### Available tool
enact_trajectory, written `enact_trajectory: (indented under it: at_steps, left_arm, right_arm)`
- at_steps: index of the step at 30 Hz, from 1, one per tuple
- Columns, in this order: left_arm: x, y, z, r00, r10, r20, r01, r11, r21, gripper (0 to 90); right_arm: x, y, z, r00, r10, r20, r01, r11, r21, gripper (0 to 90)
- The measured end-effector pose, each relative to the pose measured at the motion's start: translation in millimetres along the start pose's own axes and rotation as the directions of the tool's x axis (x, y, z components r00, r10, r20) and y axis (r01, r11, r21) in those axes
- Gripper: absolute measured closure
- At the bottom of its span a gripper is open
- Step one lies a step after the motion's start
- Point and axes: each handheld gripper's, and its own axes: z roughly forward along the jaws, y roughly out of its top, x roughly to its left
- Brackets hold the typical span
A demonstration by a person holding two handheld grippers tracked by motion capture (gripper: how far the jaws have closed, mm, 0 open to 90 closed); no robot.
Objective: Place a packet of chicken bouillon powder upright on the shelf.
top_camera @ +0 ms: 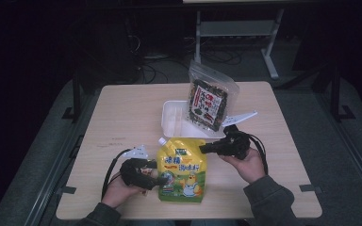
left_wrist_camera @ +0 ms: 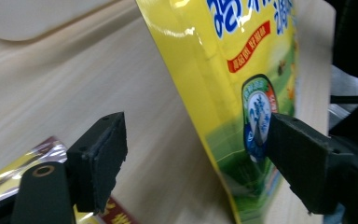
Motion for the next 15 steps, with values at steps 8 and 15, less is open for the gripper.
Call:
enact_trajectory:
  at_steps: [8, 15]
  left_arm:
    - [-0.7, 1.6, 0.3, 0.993, 0.017, 0.117, -0.014, 0.9995, -0.03, 49.9]
    - [0.5, 1.2, -5.6, 0.9852, 0.028, 0.169, -0.02, 0.9985, -0.05, 73.1]
  right_arm:
    - [8.3, 4.7, -2.1, 0.9993, -0.033, -0.019, 0.032, 0.9993, -0.018, 90.0]
    - [5.7, 5.1, -4.8, 0.9977, -0.046, -0.049, 0.046, 0.9988, -0.017, 88.2]
